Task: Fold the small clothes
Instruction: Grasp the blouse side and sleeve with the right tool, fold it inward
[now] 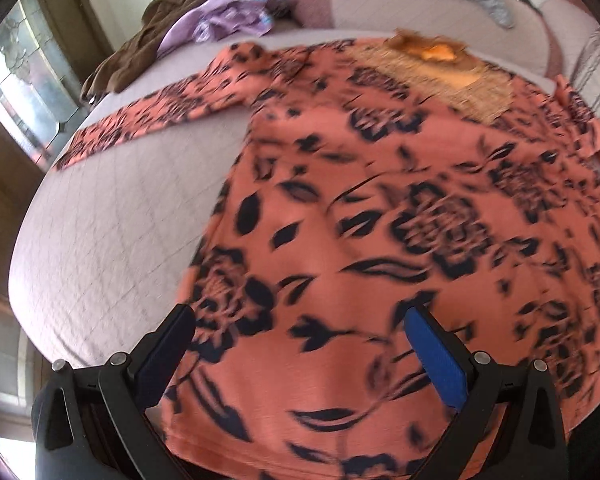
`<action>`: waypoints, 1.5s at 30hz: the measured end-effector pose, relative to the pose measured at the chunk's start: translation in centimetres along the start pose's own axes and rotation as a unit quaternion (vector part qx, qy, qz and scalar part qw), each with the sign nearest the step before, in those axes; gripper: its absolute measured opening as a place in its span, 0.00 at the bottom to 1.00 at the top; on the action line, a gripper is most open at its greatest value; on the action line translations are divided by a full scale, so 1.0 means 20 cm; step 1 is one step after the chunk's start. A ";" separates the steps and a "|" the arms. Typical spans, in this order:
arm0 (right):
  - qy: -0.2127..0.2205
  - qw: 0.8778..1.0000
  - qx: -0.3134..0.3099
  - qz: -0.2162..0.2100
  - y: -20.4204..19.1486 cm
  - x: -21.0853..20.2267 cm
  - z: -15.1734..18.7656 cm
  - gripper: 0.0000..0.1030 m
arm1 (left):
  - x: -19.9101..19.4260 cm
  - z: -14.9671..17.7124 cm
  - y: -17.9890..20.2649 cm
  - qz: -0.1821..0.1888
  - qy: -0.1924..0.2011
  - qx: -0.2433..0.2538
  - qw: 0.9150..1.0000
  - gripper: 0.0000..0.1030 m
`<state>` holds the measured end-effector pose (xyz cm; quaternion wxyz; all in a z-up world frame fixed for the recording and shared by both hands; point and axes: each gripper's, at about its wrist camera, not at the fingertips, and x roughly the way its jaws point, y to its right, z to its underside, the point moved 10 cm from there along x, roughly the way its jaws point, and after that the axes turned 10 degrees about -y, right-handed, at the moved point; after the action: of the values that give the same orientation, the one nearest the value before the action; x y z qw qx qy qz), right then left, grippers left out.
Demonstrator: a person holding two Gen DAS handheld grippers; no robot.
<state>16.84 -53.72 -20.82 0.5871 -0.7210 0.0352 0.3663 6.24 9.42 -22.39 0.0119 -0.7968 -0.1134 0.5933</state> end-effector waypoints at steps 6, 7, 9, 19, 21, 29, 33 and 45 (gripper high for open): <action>0.063 0.994 0.028 0.082 0.11 0.08 -0.46 0.73 | 0.01 -0.02 -0.10 -0.014 0.004 -0.009 1.000 1.00; 0.072 0.992 0.022 0.099 0.10 0.09 -0.51 0.73 | 0.01 -0.03 -0.11 -0.015 0.006 -0.011 1.000 1.00; 0.078 0.986 -0.006 0.148 0.07 0.12 -0.58 0.68 | 0.02 -0.04 -0.11 -0.013 0.005 -0.013 1.000 1.00; 0.065 0.924 -0.167 0.339 -0.15 0.20 -0.66 0.06 | -0.02 -0.01 -0.14 -0.005 0.021 -0.024 0.999 1.00; 0.068 0.925 -0.197 0.316 -0.32 0.19 -0.62 0.06 | -0.04 -0.01 -0.16 0.005 0.029 -0.028 0.999 1.00; 0.056 0.915 -0.370 0.149 -1.45 0.17 0.09 0.06 | -0.13 -0.01 -0.25 0.056 0.068 -0.068 0.994 1.00; 0.019 0.894 -0.446 0.035 -1.97 0.22 0.73 0.07 | -0.15 -0.01 -0.31 0.068 0.078 -0.086 0.991 1.00; -0.247 0.859 -0.449 0.001 -1.61 1.11 1.98 0.98 | -0.20 0.01 -0.51 0.076 0.096 -0.126 0.984 1.00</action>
<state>29.21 -0.81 -8.73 0.1885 -0.7923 -0.2784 0.5091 3.31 18.60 -17.19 -0.1229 -0.8516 -0.1245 0.4941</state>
